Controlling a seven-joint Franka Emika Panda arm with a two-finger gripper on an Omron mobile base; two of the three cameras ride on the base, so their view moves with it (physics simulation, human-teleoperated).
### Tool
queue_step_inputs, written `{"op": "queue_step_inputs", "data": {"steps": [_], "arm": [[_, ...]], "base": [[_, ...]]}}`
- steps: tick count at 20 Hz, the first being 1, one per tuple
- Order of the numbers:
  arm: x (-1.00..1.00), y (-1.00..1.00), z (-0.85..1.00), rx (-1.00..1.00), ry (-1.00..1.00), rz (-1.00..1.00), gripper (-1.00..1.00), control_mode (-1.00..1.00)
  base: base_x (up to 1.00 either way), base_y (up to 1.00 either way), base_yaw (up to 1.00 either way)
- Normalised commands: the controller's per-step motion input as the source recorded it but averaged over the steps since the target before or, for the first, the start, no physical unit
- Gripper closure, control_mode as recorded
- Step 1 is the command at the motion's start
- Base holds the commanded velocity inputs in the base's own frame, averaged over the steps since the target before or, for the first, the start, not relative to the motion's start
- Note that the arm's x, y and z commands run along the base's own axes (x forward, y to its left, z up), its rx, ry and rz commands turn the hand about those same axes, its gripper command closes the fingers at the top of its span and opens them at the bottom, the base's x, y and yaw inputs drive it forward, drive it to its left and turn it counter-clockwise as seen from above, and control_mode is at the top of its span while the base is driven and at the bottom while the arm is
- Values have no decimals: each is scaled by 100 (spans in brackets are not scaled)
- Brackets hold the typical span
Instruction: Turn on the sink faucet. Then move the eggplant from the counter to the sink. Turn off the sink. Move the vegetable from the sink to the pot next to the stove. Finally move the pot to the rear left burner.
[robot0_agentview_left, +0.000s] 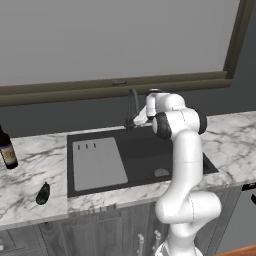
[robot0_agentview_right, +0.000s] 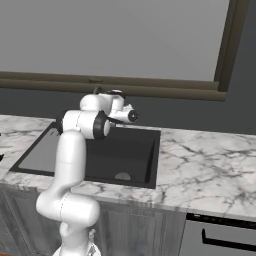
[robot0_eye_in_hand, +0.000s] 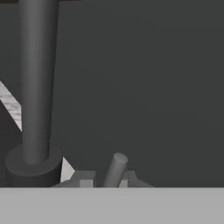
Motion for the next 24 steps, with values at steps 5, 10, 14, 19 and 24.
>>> {"op": "queue_step_inputs", "data": {"steps": [5,10,14,19,24], "arm": [[0,-45,-29,0,0,-4,100,-100],[0,-48,-39,0,0,0,100,-100],[0,-52,-44,1,0,0,100,-100],[0,-58,-52,2,0,0,100,-100],[0,-60,-59,2,0,0,100,-100]], "base": [[0,0,0],[0,0,0],[0,0,0],[0,0,0],[0,0,0]]}}
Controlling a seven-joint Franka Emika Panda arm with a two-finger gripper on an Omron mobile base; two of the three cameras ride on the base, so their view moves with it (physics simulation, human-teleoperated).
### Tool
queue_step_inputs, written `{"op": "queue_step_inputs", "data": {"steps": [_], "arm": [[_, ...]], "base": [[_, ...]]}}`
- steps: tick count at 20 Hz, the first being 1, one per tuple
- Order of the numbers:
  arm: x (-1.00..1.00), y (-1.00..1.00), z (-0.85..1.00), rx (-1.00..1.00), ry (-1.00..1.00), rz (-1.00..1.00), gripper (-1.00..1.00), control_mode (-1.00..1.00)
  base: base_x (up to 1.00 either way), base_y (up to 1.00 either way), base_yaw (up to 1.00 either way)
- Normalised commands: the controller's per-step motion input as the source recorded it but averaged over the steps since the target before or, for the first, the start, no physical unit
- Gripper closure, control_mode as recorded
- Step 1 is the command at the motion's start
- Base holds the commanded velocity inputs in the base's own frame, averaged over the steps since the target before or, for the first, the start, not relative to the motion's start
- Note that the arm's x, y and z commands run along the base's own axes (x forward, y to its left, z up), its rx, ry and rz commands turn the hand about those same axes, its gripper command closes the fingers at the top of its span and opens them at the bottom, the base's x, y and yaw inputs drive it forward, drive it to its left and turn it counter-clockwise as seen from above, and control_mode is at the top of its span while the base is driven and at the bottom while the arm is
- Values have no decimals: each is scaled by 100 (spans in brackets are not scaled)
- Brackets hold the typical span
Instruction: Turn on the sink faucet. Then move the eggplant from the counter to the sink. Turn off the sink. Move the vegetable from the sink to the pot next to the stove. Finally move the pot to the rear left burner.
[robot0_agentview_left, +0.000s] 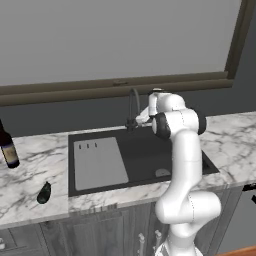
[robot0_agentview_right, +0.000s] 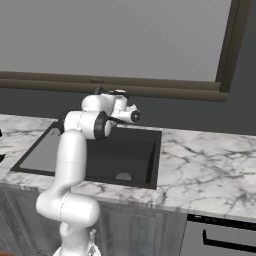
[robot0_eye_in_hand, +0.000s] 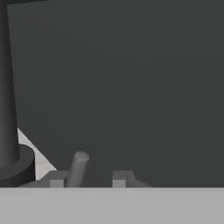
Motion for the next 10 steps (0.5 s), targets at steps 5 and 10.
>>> {"op": "queue_step_inputs", "data": {"steps": [5,10], "arm": [[0,-61,-63,2,0,0,100,-100],[0,-59,-67,1,0,0,100,-100]], "base": [[0,0,0],[0,0,0]]}}
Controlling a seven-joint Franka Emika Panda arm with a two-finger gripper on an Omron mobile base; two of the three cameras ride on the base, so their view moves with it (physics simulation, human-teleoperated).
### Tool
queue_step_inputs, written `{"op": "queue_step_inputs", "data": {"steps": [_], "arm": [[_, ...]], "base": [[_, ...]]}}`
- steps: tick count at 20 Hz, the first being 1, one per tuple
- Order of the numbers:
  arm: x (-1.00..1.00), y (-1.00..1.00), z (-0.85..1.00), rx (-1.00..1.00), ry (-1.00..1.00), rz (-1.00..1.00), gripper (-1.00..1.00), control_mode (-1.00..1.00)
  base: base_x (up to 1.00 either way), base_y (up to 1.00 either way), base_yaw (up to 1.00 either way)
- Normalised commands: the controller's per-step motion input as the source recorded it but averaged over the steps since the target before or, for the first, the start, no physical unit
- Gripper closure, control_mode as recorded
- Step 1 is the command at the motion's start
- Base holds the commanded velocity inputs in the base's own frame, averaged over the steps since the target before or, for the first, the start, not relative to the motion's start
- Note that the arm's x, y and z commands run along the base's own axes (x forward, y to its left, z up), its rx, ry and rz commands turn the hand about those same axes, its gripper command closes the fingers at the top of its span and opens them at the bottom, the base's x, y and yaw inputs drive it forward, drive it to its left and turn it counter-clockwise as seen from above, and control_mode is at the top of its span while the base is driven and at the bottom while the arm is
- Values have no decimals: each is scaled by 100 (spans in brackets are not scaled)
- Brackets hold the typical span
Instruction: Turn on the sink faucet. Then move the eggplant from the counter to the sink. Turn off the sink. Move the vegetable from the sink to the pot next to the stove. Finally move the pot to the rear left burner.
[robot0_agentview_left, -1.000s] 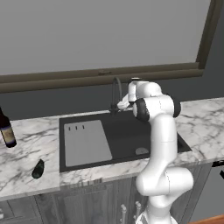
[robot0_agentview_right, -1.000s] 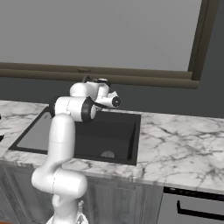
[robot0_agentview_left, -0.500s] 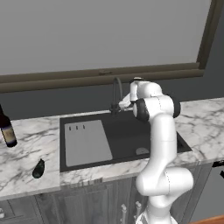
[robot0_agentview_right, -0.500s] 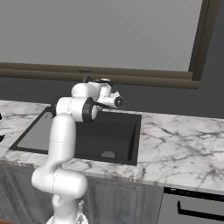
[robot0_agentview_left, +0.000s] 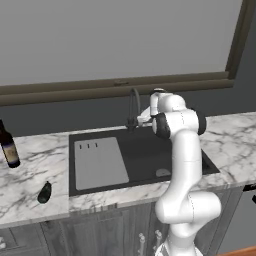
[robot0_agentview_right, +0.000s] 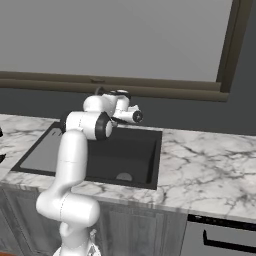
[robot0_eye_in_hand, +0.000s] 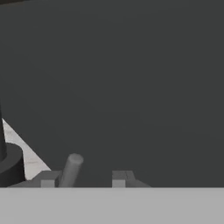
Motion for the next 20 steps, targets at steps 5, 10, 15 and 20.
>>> {"op": "queue_step_inputs", "data": {"steps": [5,10,15,20], "arm": [[0,-56,-72,0,0,0,100,-100],[-7,-61,-71,2,0,0,100,-100],[-10,-65,-63,3,0,0,100,-100],[-14,-67,-58,4,0,0,100,-100]], "base": [[0,0,0],[0,0,0],[0,0,0],[0,0,0]]}}
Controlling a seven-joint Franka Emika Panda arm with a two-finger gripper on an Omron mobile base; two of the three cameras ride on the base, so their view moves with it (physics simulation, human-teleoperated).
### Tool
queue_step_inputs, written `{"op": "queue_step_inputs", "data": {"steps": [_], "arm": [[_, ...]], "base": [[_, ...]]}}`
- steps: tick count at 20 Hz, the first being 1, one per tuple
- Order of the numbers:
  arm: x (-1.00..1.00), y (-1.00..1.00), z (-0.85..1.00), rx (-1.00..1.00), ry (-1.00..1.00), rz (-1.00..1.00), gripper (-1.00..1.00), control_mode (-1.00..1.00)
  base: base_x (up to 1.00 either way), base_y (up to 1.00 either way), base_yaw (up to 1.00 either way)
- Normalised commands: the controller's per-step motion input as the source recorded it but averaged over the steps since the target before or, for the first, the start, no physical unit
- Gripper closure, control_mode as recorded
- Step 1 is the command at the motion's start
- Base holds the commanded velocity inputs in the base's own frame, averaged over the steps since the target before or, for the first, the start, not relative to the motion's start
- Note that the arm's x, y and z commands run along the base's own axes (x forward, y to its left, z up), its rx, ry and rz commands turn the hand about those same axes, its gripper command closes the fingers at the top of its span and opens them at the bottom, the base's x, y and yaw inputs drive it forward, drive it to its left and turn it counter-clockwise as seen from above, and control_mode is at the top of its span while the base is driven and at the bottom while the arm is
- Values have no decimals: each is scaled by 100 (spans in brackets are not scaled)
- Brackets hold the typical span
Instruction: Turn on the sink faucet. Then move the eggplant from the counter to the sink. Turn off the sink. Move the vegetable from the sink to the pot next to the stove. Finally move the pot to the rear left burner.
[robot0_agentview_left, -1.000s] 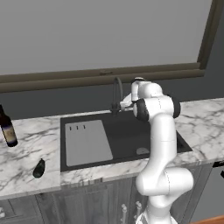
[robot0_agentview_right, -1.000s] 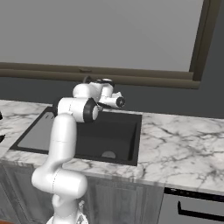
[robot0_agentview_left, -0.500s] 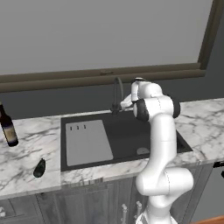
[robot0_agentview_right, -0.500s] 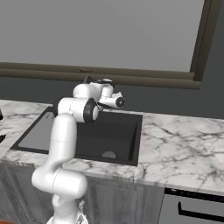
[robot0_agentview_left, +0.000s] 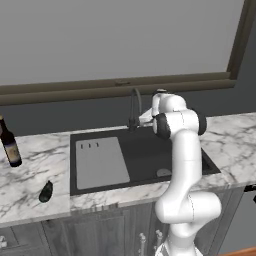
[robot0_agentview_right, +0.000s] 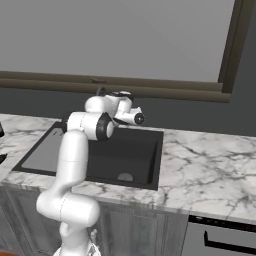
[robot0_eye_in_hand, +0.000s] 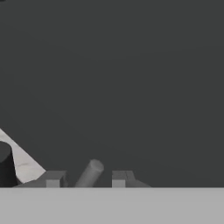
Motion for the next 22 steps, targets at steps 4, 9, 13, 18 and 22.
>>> {"op": "queue_step_inputs", "data": {"steps": [4,9,13,18,22], "arm": [[-12,-66,-60,3,0,0,100,-100],[-11,-64,-60,4,0,0,100,-100],[-13,-59,-56,6,0,0,100,-100],[-17,-53,-49,7,0,0,-100,-100],[-5,-16,-6,6,-1,0,-100,-100]], "base": [[0,0,0],[0,0,0],[0,0,0],[0,0,0],[0,0,0]]}}
